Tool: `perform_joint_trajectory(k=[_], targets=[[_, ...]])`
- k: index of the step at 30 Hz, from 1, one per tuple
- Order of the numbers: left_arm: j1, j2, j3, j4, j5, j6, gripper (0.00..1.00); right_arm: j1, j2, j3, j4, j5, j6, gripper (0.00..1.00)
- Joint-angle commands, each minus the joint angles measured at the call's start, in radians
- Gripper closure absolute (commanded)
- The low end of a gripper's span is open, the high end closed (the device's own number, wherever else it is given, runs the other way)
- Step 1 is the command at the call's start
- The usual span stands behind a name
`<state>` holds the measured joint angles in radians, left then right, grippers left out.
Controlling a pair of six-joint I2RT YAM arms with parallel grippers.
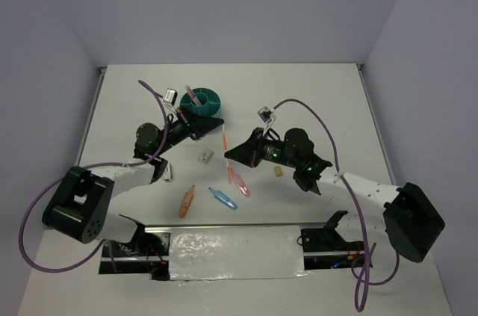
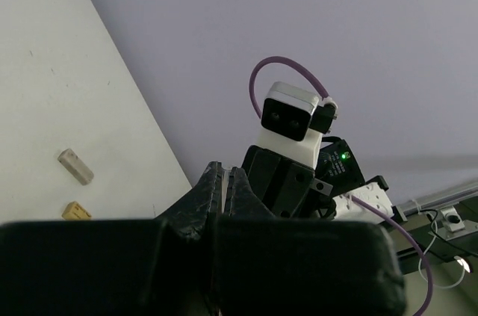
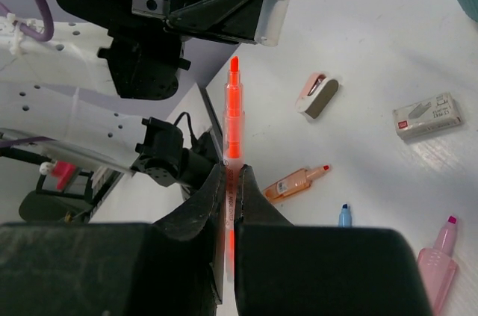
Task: Sort the stationery into containers
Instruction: Close the pen cap on the pen.
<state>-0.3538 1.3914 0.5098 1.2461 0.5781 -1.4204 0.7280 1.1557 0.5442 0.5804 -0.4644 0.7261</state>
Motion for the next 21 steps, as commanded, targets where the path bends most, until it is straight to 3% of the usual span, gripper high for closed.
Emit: perform_joint_trajectory(k=[1, 12, 21], targets=[[0.006, -0.022, -0.010, 0.490, 0.014, 0.001, 1.00, 0.025, 0.025, 0.068, 0.026, 0.038, -0.034, 1.00], [0.006, -0.209, -0.033, 0.231, -0.012, 0.165, 1.00, 0.033, 0.076, 0.095, 0.053, 0.058, 0.002, 1.00], [0.006, -0.252, -0.031, 0.144, -0.047, 0.236, 1.00, 0.105, 0.070, 0.134, 0.012, 0.064, -0.039, 1.00]])
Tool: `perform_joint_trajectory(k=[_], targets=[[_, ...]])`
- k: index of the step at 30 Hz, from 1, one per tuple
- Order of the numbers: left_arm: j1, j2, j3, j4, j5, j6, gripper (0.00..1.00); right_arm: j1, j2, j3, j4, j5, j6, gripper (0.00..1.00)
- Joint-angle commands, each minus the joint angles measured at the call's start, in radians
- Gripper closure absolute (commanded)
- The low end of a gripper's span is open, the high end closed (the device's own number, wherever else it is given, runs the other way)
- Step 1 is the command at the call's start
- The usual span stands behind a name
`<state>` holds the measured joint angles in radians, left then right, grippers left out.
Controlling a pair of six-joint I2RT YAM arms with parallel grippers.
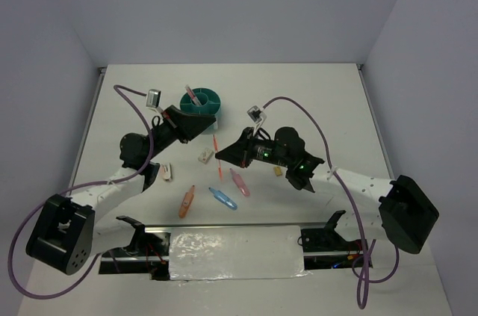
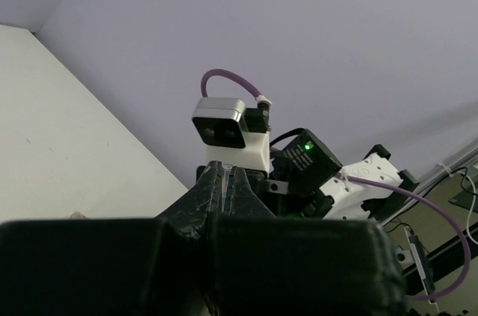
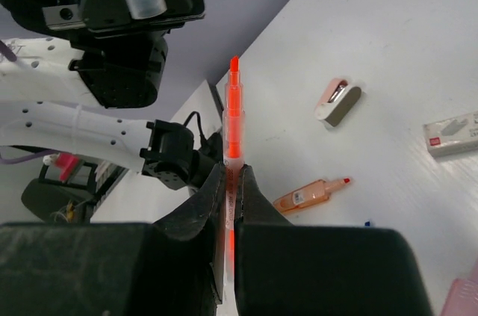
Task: Sort the stationery into containers
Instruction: Close the pen cap on the pen.
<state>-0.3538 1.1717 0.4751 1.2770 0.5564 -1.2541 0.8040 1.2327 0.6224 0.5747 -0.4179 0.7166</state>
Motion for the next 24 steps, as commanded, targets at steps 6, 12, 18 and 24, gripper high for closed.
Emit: perform_joint_trajectory(k=[6, 12, 18, 24], targets=[[0.006, -0.075, 0.005, 0.075, -0.039, 0.096, 1.00, 0.032, -0.019, 0.069, -0.029, 0.077, -0.040, 1.00], [0.006, -0.109, -0.013, 0.015, -0.055, 0.127, 1.00, 0.035, -0.042, 0.080, -0.041, 0.077, -0.054, 1.00], [0.006, -0.096, -0.015, 0.015, -0.061, 0.130, 1.00, 0.038, -0.064, 0.092, -0.036, 0.061, -0.072, 1.00], [0.006, -0.072, -0.013, 0.056, -0.055, 0.108, 1.00, 0.043, -0.073, 0.099, -0.045, 0.065, -0.083, 1.00]])
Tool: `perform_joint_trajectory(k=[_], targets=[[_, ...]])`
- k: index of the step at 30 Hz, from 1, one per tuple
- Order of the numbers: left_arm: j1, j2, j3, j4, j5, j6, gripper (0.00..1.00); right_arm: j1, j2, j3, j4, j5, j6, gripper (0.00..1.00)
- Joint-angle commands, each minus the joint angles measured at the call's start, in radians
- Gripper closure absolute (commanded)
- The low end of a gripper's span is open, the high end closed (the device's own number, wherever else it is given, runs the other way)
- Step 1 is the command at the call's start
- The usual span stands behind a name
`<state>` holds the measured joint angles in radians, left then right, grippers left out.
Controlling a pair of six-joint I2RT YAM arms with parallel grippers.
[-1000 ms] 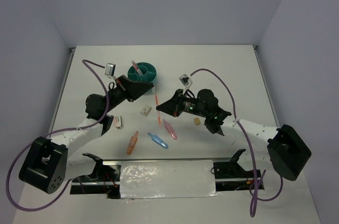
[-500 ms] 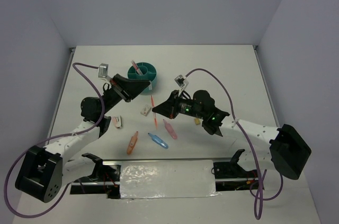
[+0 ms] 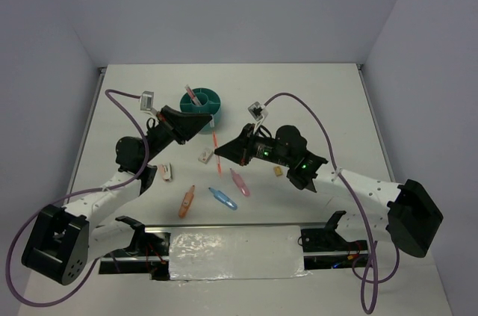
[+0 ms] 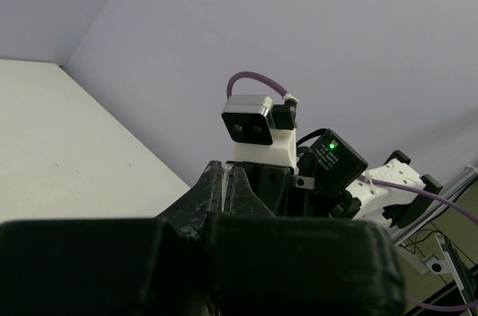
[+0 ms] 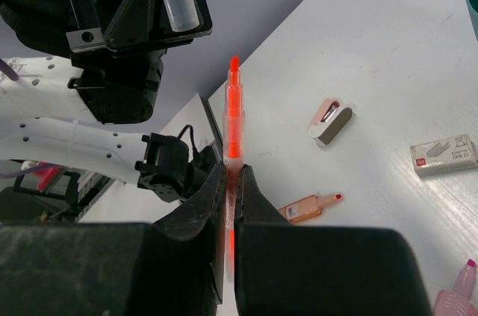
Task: Sort the stationery into containers
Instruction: Close the pen cap on the pen.
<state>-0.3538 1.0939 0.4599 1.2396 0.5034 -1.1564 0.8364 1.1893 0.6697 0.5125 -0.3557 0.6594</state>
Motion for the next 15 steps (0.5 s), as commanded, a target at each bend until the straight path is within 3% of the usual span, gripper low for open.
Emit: perform_joint_trajectory(k=[1, 15], targets=[[0.006, 0.008, 0.003, 0.092, 0.000, 0.008, 1.00, 0.010, -0.027, 0.060, 0.011, 0.003, -0.029, 1.00], [0.006, 0.024, -0.004, 0.087, -0.008, 0.018, 1.00, 0.010, -0.040, 0.073, 0.001, 0.009, -0.041, 1.00]])
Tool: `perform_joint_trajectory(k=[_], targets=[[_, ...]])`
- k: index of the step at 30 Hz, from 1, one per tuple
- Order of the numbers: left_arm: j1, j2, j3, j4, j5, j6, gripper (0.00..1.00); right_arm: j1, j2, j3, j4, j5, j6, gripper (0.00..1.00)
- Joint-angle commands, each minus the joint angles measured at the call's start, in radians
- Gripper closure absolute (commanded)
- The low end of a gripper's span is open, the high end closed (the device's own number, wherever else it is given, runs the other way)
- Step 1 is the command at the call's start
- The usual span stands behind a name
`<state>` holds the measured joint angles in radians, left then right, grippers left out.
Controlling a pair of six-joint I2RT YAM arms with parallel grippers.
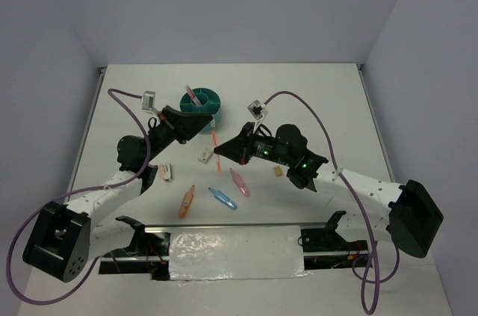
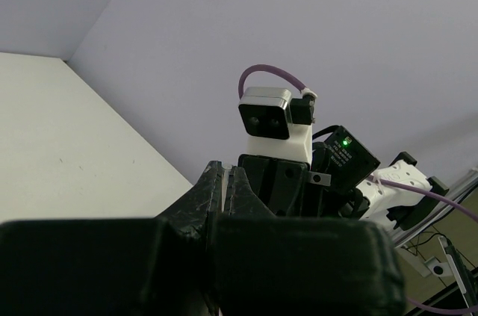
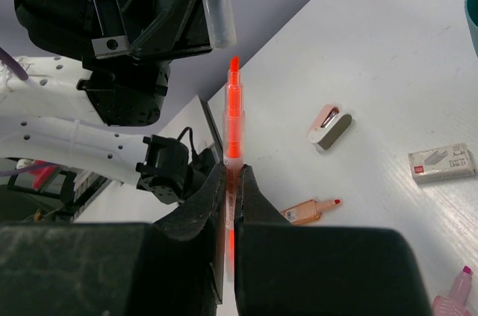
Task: Sort the stationery into containers
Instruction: Close the pen cap on the pen.
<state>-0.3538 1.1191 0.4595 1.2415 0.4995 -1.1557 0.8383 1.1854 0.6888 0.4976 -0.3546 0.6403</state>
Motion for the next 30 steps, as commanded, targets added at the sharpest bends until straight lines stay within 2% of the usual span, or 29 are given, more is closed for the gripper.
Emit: perform_joint_trajectory(k=[1, 20, 30], targets=[[0.006, -0.002, -0.005, 0.079, -0.006, 0.022, 1.00, 0.007, -0.035, 0.057, 0.013, 0.005, -0.022, 1.00], [0.006, 0.016, -0.018, 0.111, 0.004, 0.007, 1.00, 0.005, -0.032, 0.109, -0.074, 0.063, -0.062, 1.00], [0.006, -0.012, -0.010, 0.036, -0.003, 0.022, 1.00, 0.001, -0.010, 0.176, -0.045, 0.037, -0.117, 1.00]])
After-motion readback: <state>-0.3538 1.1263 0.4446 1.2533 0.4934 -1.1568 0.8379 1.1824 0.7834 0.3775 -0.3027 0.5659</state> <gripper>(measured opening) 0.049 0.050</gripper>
